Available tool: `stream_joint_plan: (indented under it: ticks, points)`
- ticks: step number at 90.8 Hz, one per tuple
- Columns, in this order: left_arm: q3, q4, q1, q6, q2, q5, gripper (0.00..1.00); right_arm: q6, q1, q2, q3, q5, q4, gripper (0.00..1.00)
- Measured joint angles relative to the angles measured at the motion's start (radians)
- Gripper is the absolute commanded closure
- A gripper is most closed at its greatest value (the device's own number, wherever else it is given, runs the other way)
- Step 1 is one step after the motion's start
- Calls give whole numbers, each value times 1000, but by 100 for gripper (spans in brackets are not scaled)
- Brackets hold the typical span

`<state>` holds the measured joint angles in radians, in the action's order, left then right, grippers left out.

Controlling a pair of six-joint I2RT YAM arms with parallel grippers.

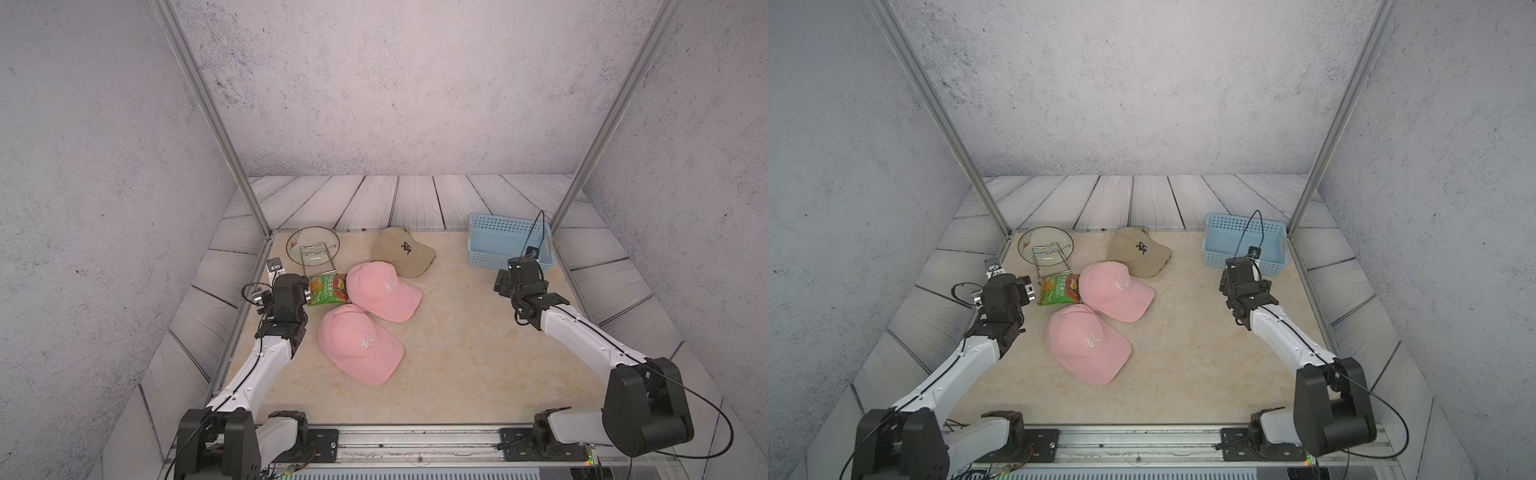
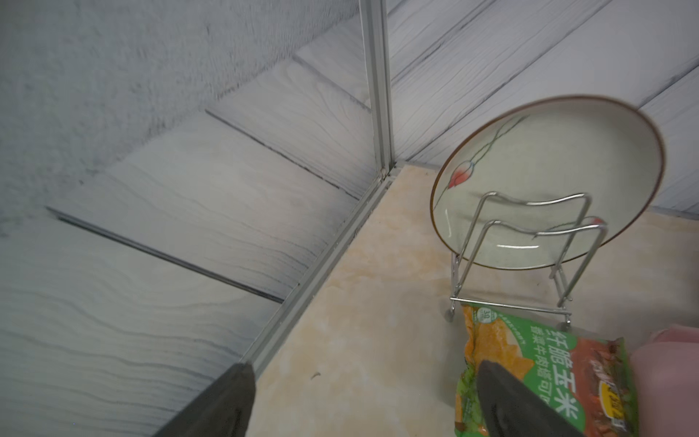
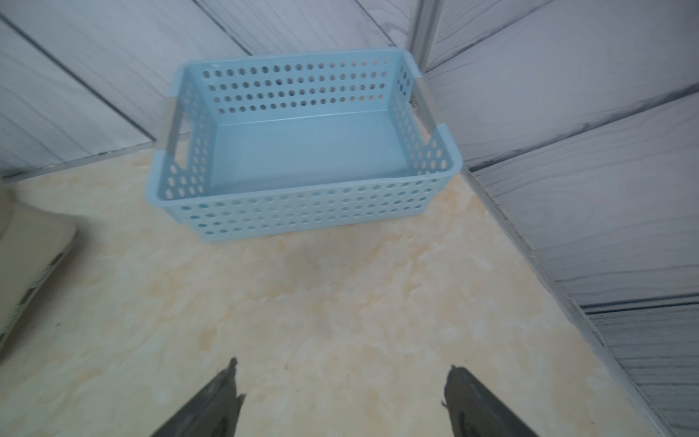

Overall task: Turn the baseball cap inside out
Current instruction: Reset both arms

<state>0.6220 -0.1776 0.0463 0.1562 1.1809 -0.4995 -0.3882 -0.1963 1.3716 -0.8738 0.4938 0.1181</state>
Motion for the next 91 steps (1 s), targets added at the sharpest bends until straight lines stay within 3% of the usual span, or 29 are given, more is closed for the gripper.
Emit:
stream_joint_plan:
  ticks: [15, 31, 53, 91]
  points:
    - [-15, -42, -63, -44, 109, 95, 2, 52, 98, 83, 28, 8, -87, 8]
    - [-24, -111, -104, -70, 129, 208, 2, 114, 161, 114, 110, -16, -190, 1]
    - [-58, -190, -159, -81, 150, 369, 2, 173, 189, 114, 219, -104, -384, 0]
    - [-199, -363, -187, -87, 137, 517, 2, 211, 216, 115, 346, -266, -624, 0]
